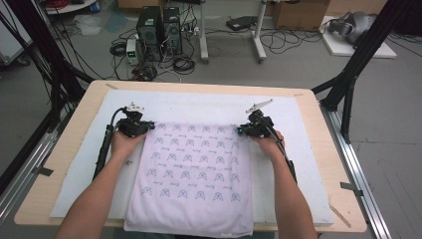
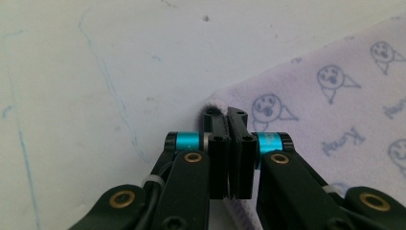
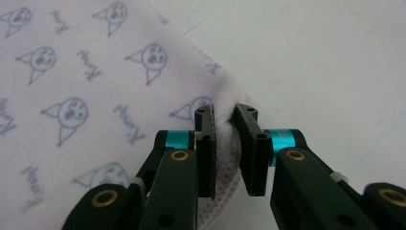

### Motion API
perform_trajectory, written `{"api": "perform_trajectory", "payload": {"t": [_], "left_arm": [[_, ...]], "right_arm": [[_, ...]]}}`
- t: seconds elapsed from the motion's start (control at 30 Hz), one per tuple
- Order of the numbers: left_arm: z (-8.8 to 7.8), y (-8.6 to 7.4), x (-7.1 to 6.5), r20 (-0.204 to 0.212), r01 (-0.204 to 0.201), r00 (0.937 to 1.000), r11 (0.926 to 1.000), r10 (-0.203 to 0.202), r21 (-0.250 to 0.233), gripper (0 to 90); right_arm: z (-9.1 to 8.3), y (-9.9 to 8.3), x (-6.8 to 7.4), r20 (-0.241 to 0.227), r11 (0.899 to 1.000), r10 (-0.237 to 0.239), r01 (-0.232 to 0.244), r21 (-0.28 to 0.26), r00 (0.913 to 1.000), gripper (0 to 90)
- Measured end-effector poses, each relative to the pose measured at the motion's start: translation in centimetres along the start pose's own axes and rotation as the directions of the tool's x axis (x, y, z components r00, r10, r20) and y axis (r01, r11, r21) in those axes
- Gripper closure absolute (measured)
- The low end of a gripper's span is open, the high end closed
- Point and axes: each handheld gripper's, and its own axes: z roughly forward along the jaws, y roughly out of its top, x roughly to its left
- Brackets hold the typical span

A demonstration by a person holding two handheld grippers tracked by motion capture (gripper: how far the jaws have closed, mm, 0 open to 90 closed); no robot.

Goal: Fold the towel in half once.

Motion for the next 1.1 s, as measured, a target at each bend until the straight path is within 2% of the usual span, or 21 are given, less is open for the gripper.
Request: {"api": "perform_trajectory", "payload": {"t": [0.07,0.17,0.3,0.33,0.37,0.4,0.43,0.47,0.53,0.57,0.6,0.7,0.73,0.77,0.8,0.93,1.0,1.1], "left_arm": [[-0.5,1.3,0.0,-0.009,-0.007,0.9999,0.9995,0.007,-0.03,87.5],[-1.5,3.6,0.0,-0.04,-0.031,0.9988,0.9966,0.028,-0.076,87.7],[-3.1,6.2,0.8,-0.074,-0.032,0.9971,0.9889,0.022,-0.145,87.7],[-3.3,6.7,1.1,-0.071,-0.029,0.9973,0.9875,0.018,-0.155,87.6],[-3.5,7.1,1.3,-0.077,-0.034,0.9968,0.9871,0.022,-0.157,87.1],[-3.5,7.4,1.4,-0.095,-0.031,0.9953,0.9873,0.016,-0.156,81.5],[-3.5,7.4,1.5,-0.112,-0.027,0.9936,0.9886,0.01,-0.148,68.5],[-3.6,7.2,1.7,-0.105,-0.018,0.9944,0.9895,0.003,-0.143,63.8],[-3.7,6.6,2.1,-0.084,-0.017,0.9964,0.9943,0.008,-0.105,61.8],[-3.8,6.2,2.2,-0.08,-0.01,0.9968,0.995,0.002,-0.099,60.6],[-4.1,5.8,2.3,-0.081,-0.015,0.9967,0.9945,0.007,-0.104,59.8],[-5.1,4.3,2.0,-0.059,-0.018,0.9982,0.9928,0.011,-0.118,57.5],[-5.5,3.8,1.7,-0.058,-0.034,0.9979,0.9931,0.028,-0.112,56.8],[-5.9,3.2,1.4,-0.055,-0.044,0.9978,0.9931,0.038,-0.108,56.0],[-6.2,2.6,1.1,-0.043,-0.05,0.998,0.9921,0.046,-0.115,54.7],[-7.8,0.0,-0.8,-0.007,-0.1,0.995,0.9903,0.1,-0.096,51.8],[-8.7,-1.4,-1.8,0.019,-0.098,0.9947,0.9897,0.101,-0.104,51.0],[-9.9,-3.5,-3.5,0.027,-0.12,0.992,0.9875,0.123,-0.102,49.2]], "right_arm": [[-0.6,0.6,-0.3,0.005,1.0,0.02,-0.02,-0.002,0.9998,79.7],[-2.1,2.3,-0.5,0.052,0.999,-0.015,0.017,-0.047,0.9985,80.2],[-4.4,5.4,-1.2,0.091,0.995,-0.029,0.037,-0.091,0.9954,80.2],[-4.9,6.1,-1.4,0.107,0.993,-0.038,0.05,-0.108,0.9935,80.1],[-5.3,6.8,-1.7,0.111,0.992,-0.033,0.046,-0.117,0.9932,77.7],[-5.5,7.3,-1.9,0.117,0.99,-0.024,0.039,-0.133,0.9929,70.6],[-5.6,7.6,-2.2,0.124,0.99,-0.001,0.018,-0.141,0.9922,58.6],[-5.6,7.6,-2.5,0.117,0.99,0.028,-0.011,-0.143,0.9927,56.4],[-5.5,7.2,-2.6,0.091,0.99,0.041,-0.028,-0.138,0.995,52.2],[-5.3,6.9,-2.4,0.084,0.993,0.034,-0.024,-0.114,0.9959,49.1],[-5.2,6.5,-2.3,0.074,0.995,0.034,-0.026,-0.094,0.9967,47.0],[-5.5,4.8,-1.4,0.046,0.994,0.037,-0.032,-0.101,0.9983,45.3],[-5.7,4.2,-1.0,0.029,0.994,0.039,-0.035,-0.107,0.9988,44.3],[-5.8,3.8,-0.7,0.006,0.996,0.049,-0.049,-0.078,0.9988,41.4],[-6.0,3.3,-0.2,-0.003,0.996,0.053,-0.053,-0.072,0.9986,41.1],[-7.4,1.2,2.4,-0.053,0.993,0.008,-0.014,-0.117,0.9985,41.7],[-8.1,0.2,3.8,-0.06,0.993,-0.025,0.018,-0.12,0.9979,41.7],[-9.1,-1.5,6.0,-0.079,0.99,-0.048,0.036,-0.139,0.9957,43.6]]}}
